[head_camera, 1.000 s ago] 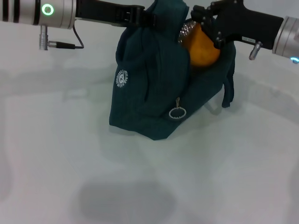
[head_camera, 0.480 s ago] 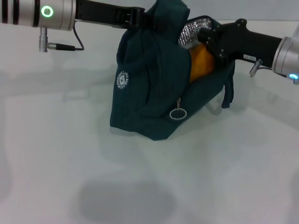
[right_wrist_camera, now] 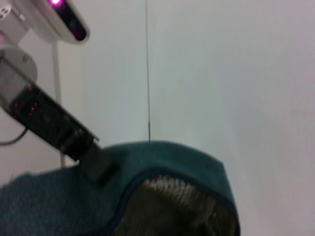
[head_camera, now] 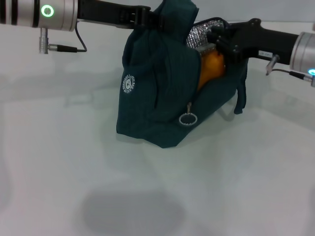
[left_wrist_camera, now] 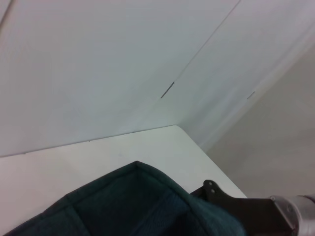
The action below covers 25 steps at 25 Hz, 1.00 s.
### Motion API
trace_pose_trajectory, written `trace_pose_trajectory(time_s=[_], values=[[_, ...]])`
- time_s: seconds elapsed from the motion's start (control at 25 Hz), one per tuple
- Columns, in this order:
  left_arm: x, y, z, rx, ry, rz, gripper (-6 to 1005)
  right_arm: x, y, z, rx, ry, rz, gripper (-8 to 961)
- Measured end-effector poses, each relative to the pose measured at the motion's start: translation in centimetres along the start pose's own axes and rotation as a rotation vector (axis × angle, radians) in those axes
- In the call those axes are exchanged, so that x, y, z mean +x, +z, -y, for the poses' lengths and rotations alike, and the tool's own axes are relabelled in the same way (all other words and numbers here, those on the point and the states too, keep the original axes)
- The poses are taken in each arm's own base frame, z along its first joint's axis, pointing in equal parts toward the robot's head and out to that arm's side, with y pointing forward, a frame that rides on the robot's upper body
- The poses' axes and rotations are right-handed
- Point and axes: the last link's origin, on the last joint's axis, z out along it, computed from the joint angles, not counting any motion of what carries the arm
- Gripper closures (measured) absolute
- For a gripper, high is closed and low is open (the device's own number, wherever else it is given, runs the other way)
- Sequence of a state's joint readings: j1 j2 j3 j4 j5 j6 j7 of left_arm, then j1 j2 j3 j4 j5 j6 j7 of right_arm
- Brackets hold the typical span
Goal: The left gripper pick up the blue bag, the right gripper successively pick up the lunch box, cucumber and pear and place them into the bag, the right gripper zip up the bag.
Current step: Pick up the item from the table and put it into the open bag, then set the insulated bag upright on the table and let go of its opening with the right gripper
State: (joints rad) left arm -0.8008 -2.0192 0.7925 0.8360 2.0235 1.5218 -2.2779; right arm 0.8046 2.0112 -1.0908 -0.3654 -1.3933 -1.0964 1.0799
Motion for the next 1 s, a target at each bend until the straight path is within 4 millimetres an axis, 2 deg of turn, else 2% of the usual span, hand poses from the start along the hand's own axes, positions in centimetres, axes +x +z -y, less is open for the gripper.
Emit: trace_pose_trajectory(time_s=[0.16, 0.28, 0.4, 0.52, 0.6, 0.68, 0.8, 0.92, 1.0], values=[[0.2, -0.1, 0.0, 0.002, 0.005, -0.001, 959, -0.7, -1.2, 0.1, 0.0, 0.038, 0.048, 908], [0.2, -0.1, 0.0, 0.004, 0.005, -0.002, 959, -1.3, -2.6, 0.2, 0.009, 0.056, 0.11, 695], [0.2, -0.2, 0.1, 0.006, 0.005, -0.002, 959, -1.0, -4.4, 0.9, 0.071, 0.09, 0.156, 574], [0.2, -0.2, 0.1, 0.009, 0.006, -0.004, 959, 0.2, -6.1, 2.1, 0.177, 0.147, 0.167, 453], [0.2, -0.2, 0.1, 0.01, 0.006, -0.005, 959, 1.1, -6.7, 2.5, 0.222, 0.182, 0.161, 412], [0.2, -0.2, 0.1, 0.009, 0.007, -0.005, 959, 2.4, -6.8, 2.5, 0.251, 0.249, 0.152, 370], [0.3, 0.0, 0.0, 0.005, 0.009, -0.005, 959, 3.8, -6.0, 1.8, 0.248, 0.329, 0.132, 308], [0.4, 0.1, -0.1, 0.003, 0.015, -0.005, 959, 4.6, -4.7, 1.1, 0.236, 0.379, 0.102, 246], [0.4, 0.2, -0.1, 0.001, 0.02, -0.006, 959, 4.8, -4.4, 0.8, 0.229, 0.39, 0.093, 241]])
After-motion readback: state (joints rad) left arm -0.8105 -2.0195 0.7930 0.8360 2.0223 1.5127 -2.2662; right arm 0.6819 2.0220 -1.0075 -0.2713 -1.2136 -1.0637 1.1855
